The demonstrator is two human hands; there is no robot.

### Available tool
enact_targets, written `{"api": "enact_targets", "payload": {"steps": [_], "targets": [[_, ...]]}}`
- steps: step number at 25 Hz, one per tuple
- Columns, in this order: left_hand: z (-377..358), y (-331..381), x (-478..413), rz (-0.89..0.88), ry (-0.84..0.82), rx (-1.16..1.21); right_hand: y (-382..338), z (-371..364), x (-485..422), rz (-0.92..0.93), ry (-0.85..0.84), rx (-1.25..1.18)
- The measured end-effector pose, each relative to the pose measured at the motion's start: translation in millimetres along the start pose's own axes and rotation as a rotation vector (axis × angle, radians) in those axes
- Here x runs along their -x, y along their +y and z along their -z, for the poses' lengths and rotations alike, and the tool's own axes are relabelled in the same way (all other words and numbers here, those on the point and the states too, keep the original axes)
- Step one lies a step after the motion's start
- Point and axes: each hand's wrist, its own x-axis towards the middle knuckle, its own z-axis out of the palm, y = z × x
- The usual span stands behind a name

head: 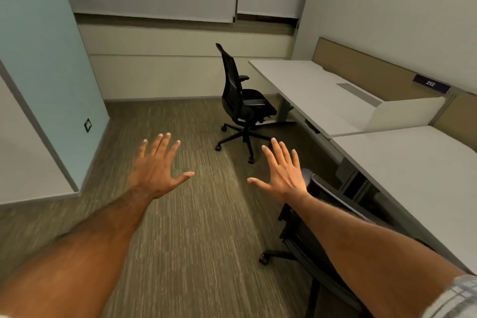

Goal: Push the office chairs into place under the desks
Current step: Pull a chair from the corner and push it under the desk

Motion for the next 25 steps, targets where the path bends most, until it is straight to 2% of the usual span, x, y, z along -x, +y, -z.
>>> {"api": "enact_targets", "payload": {"steps": [5,13,18,25], "targets": [[-12,-67,-116,-0.061,0.034,0.025,-31,-5,-124,-0.038,0.092,-0.036],[-97,-144,-259,-0.092,-0.014,-0.01,-26,-96,-283,-0.117,0.03,-0.036],[-132,-198,-390,-0.144,-0.041,-0.034,-16,-148,-407,-0.188,-0.02,-0.074],[-156,-246,-562,-0.206,0.037,-0.022,-12,-136,-581,-0.235,0.059,-0.09]]}}
